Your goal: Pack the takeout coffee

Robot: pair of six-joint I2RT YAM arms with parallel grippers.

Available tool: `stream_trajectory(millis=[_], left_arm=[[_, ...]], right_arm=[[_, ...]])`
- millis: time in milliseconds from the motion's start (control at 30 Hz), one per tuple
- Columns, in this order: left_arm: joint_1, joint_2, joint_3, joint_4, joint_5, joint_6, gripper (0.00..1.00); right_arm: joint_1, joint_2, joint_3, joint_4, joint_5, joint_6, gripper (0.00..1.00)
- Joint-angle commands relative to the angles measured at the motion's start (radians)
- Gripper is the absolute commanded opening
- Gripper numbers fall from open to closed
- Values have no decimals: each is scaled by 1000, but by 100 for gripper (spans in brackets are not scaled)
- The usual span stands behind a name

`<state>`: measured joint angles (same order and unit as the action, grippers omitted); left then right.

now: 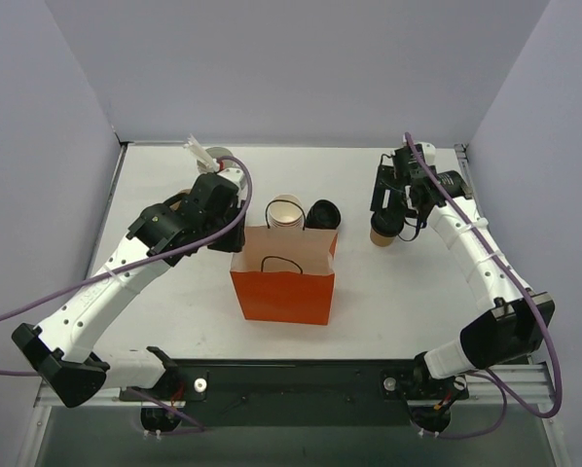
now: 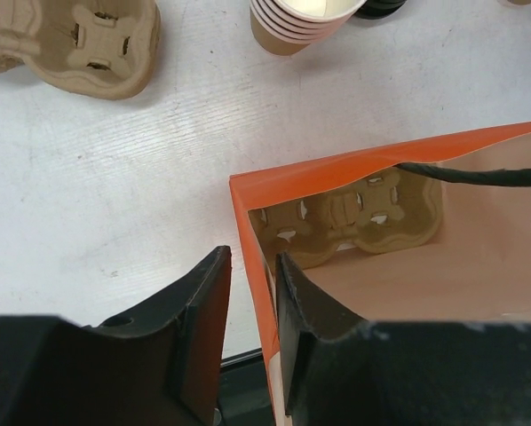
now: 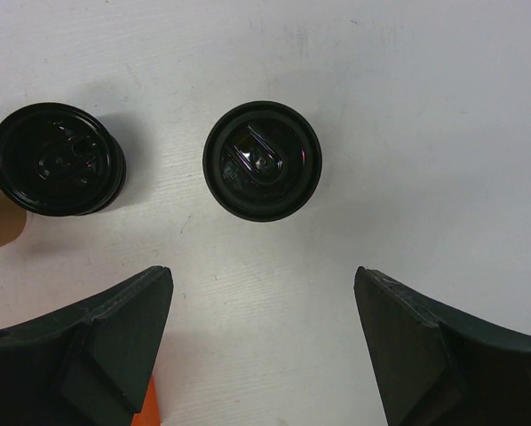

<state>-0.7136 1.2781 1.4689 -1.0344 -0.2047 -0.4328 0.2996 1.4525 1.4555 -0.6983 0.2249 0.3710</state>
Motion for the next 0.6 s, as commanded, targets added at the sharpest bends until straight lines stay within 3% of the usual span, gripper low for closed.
stream_trajectory(millis=[0, 167, 333, 567], left_arm=[[22, 3, 41, 54, -4, 14, 36], [28, 7, 39, 51, 10, 19, 29], [29, -19, 33, 51, 66, 19, 1], [29, -83, -15, 137, 205, -47, 0]], right_arm=[[-7, 6, -4, 6, -19, -20, 86], [-16, 8, -17, 13, -19, -29, 86], [-50, 26, -18, 31, -39, -59, 87], [-135, 77, -37, 36, -128, -109, 88]])
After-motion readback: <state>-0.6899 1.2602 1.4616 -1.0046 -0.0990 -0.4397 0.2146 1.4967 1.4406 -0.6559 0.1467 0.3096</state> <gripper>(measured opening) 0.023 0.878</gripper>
